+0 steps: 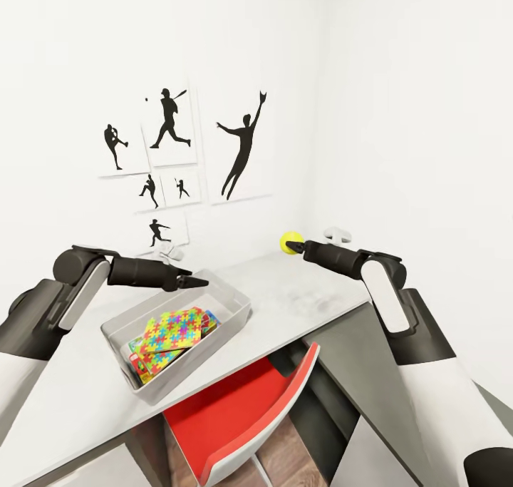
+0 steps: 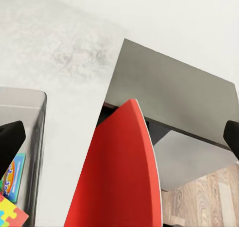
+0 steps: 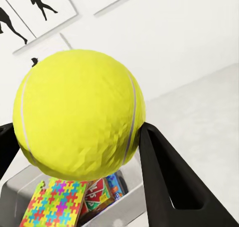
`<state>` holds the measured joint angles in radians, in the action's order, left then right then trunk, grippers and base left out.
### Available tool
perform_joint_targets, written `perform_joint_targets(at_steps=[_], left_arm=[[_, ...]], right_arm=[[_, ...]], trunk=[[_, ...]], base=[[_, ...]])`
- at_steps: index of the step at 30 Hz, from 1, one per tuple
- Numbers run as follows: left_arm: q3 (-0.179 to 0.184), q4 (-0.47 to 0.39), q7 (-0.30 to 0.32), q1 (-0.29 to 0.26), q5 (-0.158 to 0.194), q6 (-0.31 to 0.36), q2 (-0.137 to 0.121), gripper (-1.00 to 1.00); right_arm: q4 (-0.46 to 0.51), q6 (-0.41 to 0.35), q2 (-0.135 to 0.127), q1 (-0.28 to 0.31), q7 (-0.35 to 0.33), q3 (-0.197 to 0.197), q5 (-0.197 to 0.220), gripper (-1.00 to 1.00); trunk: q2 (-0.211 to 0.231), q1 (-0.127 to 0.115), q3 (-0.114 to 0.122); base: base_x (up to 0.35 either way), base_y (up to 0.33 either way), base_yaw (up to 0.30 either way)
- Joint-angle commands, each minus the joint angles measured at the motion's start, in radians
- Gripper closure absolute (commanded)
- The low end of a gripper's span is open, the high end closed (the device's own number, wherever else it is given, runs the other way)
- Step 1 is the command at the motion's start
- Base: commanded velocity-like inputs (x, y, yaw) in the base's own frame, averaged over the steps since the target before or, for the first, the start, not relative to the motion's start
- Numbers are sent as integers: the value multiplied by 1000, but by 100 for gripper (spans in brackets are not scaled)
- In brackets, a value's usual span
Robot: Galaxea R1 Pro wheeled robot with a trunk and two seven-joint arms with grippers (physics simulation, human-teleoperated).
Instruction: Put all the toys in the child's room - the three board games (two on the bed and one on the table), the two jigsaw puzzles on the table, and the tennis ball on the table - inside the toy box on the table in the child's room.
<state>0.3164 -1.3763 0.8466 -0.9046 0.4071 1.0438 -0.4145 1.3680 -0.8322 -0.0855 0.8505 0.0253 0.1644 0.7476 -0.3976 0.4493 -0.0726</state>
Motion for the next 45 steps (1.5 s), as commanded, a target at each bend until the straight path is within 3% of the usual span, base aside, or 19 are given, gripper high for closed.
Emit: perform_joint_targets(at_steps=[1,13,23,27,31,35,39,45], left_arm=[[1,0,3,-1,-1,3,-1,-100],[2,0,4,0,-2,3,-2,-100],[-22,0,8,32,-3,3,-27,-100],[-27,0,11,35,5,3,-59,-100],[-52,0,12,64,5,3,-70,-100],[-81,0,12,86,4,3,-73,-100],[-88,0,12,94,3,3,-73,-100],[-91,0,12,96,5,3,-72,-100]], right_arm=[[1,-3,-1,1,6,1,6,100],[6,-2,-12,-3,-2,-6,9,100],[14,-3,-12,-5,1,-13,7,100],[14,-4,-6,-5,5,-12,4,100],[14,-6,-1,-5,6,-5,3,100],[14,-5,3,-5,7,2,3,100],[14,-5,27,-5,7,3,2,100],[16,-5,33,-5,6,-2,2,100]], trunk=[[-2,1,-2],[-2,1,-1],[-2,1,14],[-2,1,21],[-2,1,27],[-2,1,34],[-2,1,39],[-2,1,41]], base=[[0,0,0],[0,0,0],[0,0,0],[-7,0,21],[-55,0,57],[-127,-47,66],[-102,-67,49],[-18,-12,22]])
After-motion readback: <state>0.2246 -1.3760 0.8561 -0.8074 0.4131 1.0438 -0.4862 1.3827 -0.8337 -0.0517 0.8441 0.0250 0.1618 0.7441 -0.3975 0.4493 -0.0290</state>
